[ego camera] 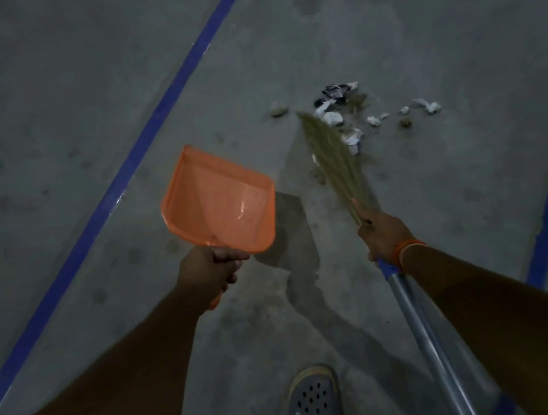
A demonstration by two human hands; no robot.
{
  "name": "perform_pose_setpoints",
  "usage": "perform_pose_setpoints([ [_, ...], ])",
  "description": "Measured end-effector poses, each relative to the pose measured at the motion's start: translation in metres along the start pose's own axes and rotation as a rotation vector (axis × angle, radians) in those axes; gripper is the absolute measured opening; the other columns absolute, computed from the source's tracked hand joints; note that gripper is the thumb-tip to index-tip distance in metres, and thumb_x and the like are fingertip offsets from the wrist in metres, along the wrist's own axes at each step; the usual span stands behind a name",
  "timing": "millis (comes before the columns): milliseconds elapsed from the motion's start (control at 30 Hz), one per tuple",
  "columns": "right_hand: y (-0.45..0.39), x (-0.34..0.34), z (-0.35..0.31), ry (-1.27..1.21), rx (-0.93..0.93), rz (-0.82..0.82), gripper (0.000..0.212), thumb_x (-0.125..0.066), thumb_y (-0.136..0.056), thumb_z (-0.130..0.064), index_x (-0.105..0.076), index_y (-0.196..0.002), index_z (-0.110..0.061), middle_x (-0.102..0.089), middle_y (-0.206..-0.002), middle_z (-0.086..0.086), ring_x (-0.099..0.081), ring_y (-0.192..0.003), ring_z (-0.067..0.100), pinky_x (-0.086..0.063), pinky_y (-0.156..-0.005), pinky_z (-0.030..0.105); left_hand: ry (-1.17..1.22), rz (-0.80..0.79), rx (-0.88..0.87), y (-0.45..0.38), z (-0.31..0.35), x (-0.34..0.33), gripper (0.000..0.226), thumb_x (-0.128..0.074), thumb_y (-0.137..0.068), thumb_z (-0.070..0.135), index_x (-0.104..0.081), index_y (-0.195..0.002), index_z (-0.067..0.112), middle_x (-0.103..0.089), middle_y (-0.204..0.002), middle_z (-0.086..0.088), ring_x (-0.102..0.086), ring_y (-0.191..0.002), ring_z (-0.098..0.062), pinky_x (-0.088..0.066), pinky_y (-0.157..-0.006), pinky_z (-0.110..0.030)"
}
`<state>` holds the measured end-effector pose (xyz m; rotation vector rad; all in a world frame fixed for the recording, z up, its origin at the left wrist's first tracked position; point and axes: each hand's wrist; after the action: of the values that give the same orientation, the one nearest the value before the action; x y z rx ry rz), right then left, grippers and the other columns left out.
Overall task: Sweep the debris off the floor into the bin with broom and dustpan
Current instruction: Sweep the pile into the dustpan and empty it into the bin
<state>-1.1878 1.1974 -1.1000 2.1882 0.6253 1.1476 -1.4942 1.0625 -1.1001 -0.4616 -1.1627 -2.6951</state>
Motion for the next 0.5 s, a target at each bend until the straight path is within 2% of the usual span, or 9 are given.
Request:
perform_pose_setpoints([
  [67, 0.005, 0.018, 0.015, 0.036, 0.033, 0.025, 0.06, -0.041, -0.098, -0.012, -0.028, -0.149, -0.041, -0.047, -0.121, 0.007, -0.061, -0.057, 0.023, -0.046, -0.038, 0.019, 0.025, -0.006, -0.004, -0.001, 0.01, -0.013, 0.023, -0.066, -0.089, 0.003, -0.08, -0.089, 0.021, -0.068, -0.067, -0.008, -0.059, -0.052, -0.008, -0.044, -0.048, -0.024],
  [167, 0.016, 0.043, 0.037, 0.136, 0.108, 0.036, 0.058, -0.042, -0.099, -0.018, -0.027, -0.148, -0.044, -0.054, -0.109, 0.007, -0.064, -0.053, 0.022, -0.048, -0.044, 0.017, 0.048, -0.03, -0.019, 0.0, 0.023, -0.034, 0.022, -0.066, -0.09, 0.002, -0.08, -0.09, 0.02, -0.066, -0.066, -0.008, -0.057, -0.051, -0.008, -0.044, -0.047, -0.023],
  [300, 0.037, 0.06, 0.081, 0.251, 0.186, -0.026, 0.058, -0.042, -0.1, -0.022, -0.021, -0.146, -0.05, -0.064, -0.085, 0.011, -0.063, -0.051, 0.019, -0.056, -0.056, 0.03, 0.068, -0.054, -0.009, 0.005, 0.031, -0.061, 0.02, -0.066, -0.091, 0.002, -0.08, -0.094, 0.016, -0.066, -0.069, -0.011, -0.056, -0.052, -0.009, -0.043, -0.047, -0.024],
  [400, 0.052, 0.06, 0.117, 0.414, 0.235, -0.125, 0.061, -0.038, -0.102, -0.023, -0.006, -0.148, -0.047, -0.055, -0.076, 0.003, -0.052, -0.051, 0.007, -0.053, -0.067, 0.03, 0.088, -0.054, -0.004, 0.012, 0.034, -0.079, 0.021, -0.065, -0.091, 0.0, -0.079, -0.092, 0.015, -0.066, -0.068, -0.008, -0.055, -0.05, -0.007, -0.043, -0.047, -0.024],
  [500, 0.064, 0.049, 0.143, 0.457, 0.244, -0.194, 0.062, -0.037, -0.103, -0.021, -0.003, -0.153, -0.035, -0.046, -0.073, -0.002, -0.045, -0.059, 0.01, -0.043, -0.069, 0.026, 0.09, -0.043, 0.004, 0.019, 0.034, -0.09, 0.02, -0.065, -0.092, 0.0, -0.079, -0.094, 0.014, -0.066, -0.063, 0.002, -0.056, -0.052, -0.009, -0.043, -0.05, -0.027],
])
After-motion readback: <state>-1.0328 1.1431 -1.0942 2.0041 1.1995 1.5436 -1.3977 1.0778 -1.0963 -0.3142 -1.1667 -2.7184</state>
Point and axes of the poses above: each hand's wrist, its own y-axis away from the middle knuckle, its own x-axis out of the back of the hand, z = x × y
